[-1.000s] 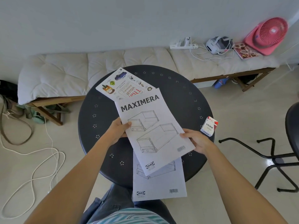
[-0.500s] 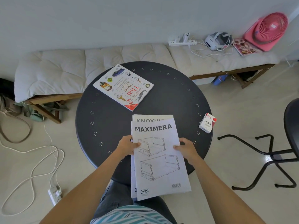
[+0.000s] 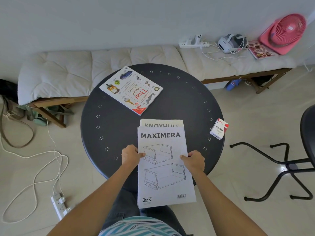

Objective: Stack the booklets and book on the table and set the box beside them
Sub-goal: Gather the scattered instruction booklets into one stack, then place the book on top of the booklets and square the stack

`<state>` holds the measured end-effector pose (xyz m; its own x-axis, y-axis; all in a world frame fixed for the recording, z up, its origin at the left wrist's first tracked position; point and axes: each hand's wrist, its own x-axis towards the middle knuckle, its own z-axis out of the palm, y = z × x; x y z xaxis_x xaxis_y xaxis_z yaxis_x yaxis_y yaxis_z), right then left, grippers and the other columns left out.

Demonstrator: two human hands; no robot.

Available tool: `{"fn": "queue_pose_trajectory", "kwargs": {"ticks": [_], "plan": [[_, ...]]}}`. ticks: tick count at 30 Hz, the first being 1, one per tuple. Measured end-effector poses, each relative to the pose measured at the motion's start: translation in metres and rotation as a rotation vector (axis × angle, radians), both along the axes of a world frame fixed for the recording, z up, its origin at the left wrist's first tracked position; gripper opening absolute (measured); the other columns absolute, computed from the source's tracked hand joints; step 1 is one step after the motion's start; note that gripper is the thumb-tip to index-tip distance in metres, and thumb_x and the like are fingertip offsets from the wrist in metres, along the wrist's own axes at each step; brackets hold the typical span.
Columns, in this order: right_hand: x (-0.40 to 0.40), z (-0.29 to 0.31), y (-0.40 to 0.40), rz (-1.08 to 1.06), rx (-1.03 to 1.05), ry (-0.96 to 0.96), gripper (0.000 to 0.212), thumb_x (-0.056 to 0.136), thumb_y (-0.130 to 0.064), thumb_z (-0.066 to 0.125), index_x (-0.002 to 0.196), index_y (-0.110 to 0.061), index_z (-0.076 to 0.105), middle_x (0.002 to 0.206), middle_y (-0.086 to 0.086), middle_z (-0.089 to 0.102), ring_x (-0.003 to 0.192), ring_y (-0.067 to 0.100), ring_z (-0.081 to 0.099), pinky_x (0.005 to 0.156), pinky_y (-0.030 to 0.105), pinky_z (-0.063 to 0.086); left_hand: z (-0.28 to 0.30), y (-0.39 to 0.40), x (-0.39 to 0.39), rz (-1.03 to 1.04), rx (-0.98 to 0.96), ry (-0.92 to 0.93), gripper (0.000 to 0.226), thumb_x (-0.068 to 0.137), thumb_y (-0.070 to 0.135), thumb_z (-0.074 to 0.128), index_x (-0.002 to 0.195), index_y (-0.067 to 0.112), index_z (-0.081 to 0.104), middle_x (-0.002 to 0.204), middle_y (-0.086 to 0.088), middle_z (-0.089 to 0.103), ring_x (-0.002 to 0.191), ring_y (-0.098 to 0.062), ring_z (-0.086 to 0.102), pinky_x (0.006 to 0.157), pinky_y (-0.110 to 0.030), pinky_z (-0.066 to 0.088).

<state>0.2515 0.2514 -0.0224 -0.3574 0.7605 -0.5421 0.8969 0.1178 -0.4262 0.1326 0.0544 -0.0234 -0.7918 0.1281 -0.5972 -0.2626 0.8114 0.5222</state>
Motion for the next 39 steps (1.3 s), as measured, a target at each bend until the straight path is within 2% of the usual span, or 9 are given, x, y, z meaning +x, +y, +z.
{"fn": "queue_pose_trajectory", "kwargs": {"ticks": [6, 10, 13, 18, 22, 26, 31, 36, 39], "plan": [[-0.016, 0.01, 0.008, -0.03, 0.067, 0.055, 0.011, 0.082, -0.007, 0.064, 0.085, 0.003, 0.067, 0.082, 0.013, 0.066, 0.07, 0.024, 0.052, 0.065, 0.029, 0.044, 0.011, 0.01, -0.015, 0.047, 0.077, 0.041, 0.035, 0.078, 0.014, 0.076, 0.059, 0.013, 0.046, 0.084, -0.007, 0.068, 0.074, -0.02, 0.063, 0.059, -0.028, 0.052], [-0.033, 0.012, 0.014, 0.005, 0.079, 0.072, 0.009, 0.079, 0.0, 0.059, 0.077, 0.0, 0.068, 0.08, 0.015, 0.071, 0.067, 0.029, 0.062, 0.064, 0.036, 0.055, 0.016, 0.017, -0.031, 0.061, 0.09, 0.058, 0.035, 0.077, 0.013, 0.077, 0.06, 0.012, 0.046, 0.092, -0.015, 0.072, 0.074, -0.022, 0.063, 0.063, -0.032, 0.053], [-0.038, 0.007, 0.019, 0.034, 0.078, 0.055, 0.009, 0.076, 0.0, 0.06, 0.078, 0.0, 0.068, 0.075, 0.013, 0.069, 0.068, 0.031, 0.065, 0.056, 0.032, 0.053, 0.015, 0.018, -0.036, 0.027, 0.075, 0.033, 0.038, 0.077, 0.012, 0.076, 0.06, 0.014, 0.043, 0.099, -0.015, 0.072, 0.078, -0.022, 0.065, 0.054, -0.024, 0.047], [-0.038, 0.0, 0.02, 0.098, 0.092, 0.023, 0.006, 0.078, -0.008, 0.063, 0.083, -0.01, 0.064, 0.08, 0.004, 0.066, 0.072, 0.022, 0.062, 0.055, 0.026, 0.047, 0.006, 0.012, -0.041, -0.008, 0.058, -0.02, 0.037, 0.075, 0.019, 0.078, 0.063, 0.017, 0.043, 0.092, -0.011, 0.07, 0.08, -0.025, 0.07, 0.073, -0.037, 0.058], [-0.055, 0.002, 0.029, 0.115, 0.104, 0.021, 0.009, 0.078, -0.007, 0.063, 0.087, -0.009, 0.064, 0.085, 0.004, 0.067, 0.072, 0.02, 0.059, 0.052, 0.023, 0.043, 0.004, 0.006, -0.064, 0.033, 0.07, -0.015, 0.027, 0.08, 0.031, 0.073, 0.068, 0.015, 0.054, 0.086, -0.01, 0.07, 0.071, -0.018, 0.063, 0.061, -0.026, 0.049], [-0.093, 0.012, 0.044, 0.143, 0.081, 0.036, 0.017, 0.081, -0.006, 0.062, 0.097, -0.007, 0.066, 0.098, 0.007, 0.067, 0.082, 0.024, 0.062, 0.057, 0.024, 0.047, 0.006, -0.008, -0.111, 0.168, 0.103, 0.037, 0.026, 0.086, 0.036, 0.065, 0.085, 0.01, 0.065, 0.098, -0.01, 0.07, 0.091, -0.024, 0.065, 0.074, -0.031, 0.049], [-0.167, 0.02, 0.046, 0.132, -0.005, 0.14, 0.03, 0.082, -0.02, 0.066, 0.11, -0.012, 0.069, 0.11, 0.007, 0.069, 0.099, 0.026, 0.066, 0.082, 0.031, 0.054, 0.014, -0.019, -0.189, 0.221, 0.068, 0.23, 0.026, 0.09, 0.025, 0.061, 0.106, 0.005, 0.064, 0.111, -0.013, 0.066, 0.105, -0.029, 0.06, 0.09, -0.037, 0.048], [-0.233, 0.014, 0.025, -0.178, -0.34, 0.273, 0.016, 0.081, -0.019, 0.066, 0.084, -0.005, 0.071, 0.079, 0.013, 0.07, 0.075, 0.022, 0.069, 0.083, 0.03, 0.056, 0.017, -0.02, -0.268, 0.071, 0.004, 0.308, 0.045, 0.088, 0.022, 0.062, 0.127, 0.002, 0.051, 0.127, -0.018, 0.055, 0.11, -0.032, 0.057, 0.091, -0.037, 0.046], [-0.256, 0.011, 0.008, -0.284, -0.542, 0.284, 0.023, 0.087, -0.014, 0.066, 0.104, 0.002, 0.064, 0.104, 0.02, 0.07, 0.096, 0.025, 0.07, 0.086, 0.031, 0.057, 0.01, -0.018, -0.303, 0.003, -0.027, 0.254, 0.053, 0.089, 0.023, 0.059, 0.135, 0.002, 0.042, 0.138, -0.02, 0.045, 0.124, -0.036, 0.048, 0.103, -0.042, 0.041]]}}
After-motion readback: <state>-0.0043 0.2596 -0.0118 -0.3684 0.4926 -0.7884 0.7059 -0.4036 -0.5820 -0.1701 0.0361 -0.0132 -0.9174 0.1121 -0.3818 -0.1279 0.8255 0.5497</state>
